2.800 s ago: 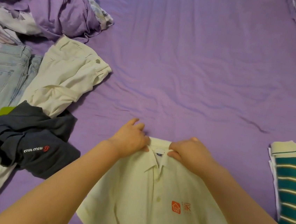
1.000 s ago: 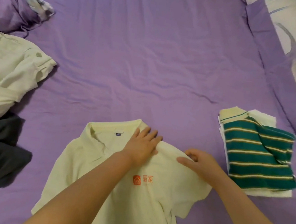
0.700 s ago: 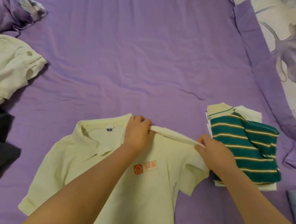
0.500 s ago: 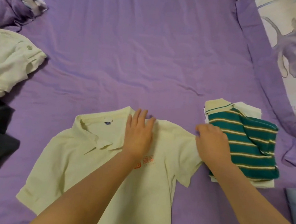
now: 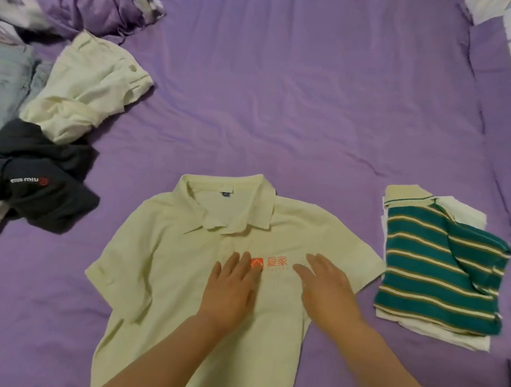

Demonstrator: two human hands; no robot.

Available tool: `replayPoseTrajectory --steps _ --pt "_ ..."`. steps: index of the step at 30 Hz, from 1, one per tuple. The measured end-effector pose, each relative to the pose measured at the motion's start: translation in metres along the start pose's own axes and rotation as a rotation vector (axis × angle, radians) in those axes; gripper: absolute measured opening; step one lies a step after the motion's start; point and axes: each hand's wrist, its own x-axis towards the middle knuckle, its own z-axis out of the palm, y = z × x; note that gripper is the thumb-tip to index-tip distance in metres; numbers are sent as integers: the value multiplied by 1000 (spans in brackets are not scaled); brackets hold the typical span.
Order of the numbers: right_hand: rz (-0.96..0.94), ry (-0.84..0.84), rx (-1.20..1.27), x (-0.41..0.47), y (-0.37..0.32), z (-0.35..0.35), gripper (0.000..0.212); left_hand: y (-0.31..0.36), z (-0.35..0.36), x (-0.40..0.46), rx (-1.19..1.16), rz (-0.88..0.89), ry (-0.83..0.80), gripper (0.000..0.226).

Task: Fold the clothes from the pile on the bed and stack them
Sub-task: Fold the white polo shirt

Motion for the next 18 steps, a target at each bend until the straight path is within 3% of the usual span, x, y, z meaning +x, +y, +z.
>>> replayPoseTrajectory --steps 3,7,15,18 --pt "-132 -84 -45 -6 -32 12 54 -13 -6 -23 -61 -11 19 38" --pt "9 -158 -107 -7 -69 22 51 -46 -16 -56 -220 -47 177 34" --pt "-147 -105 -73 20 -165 28 52 -158 -28 -89 -382 -476 448 35" --pt "-223 -114 -22 36 -199 29 53 -201 -27 -82 -544 -607 469 26"
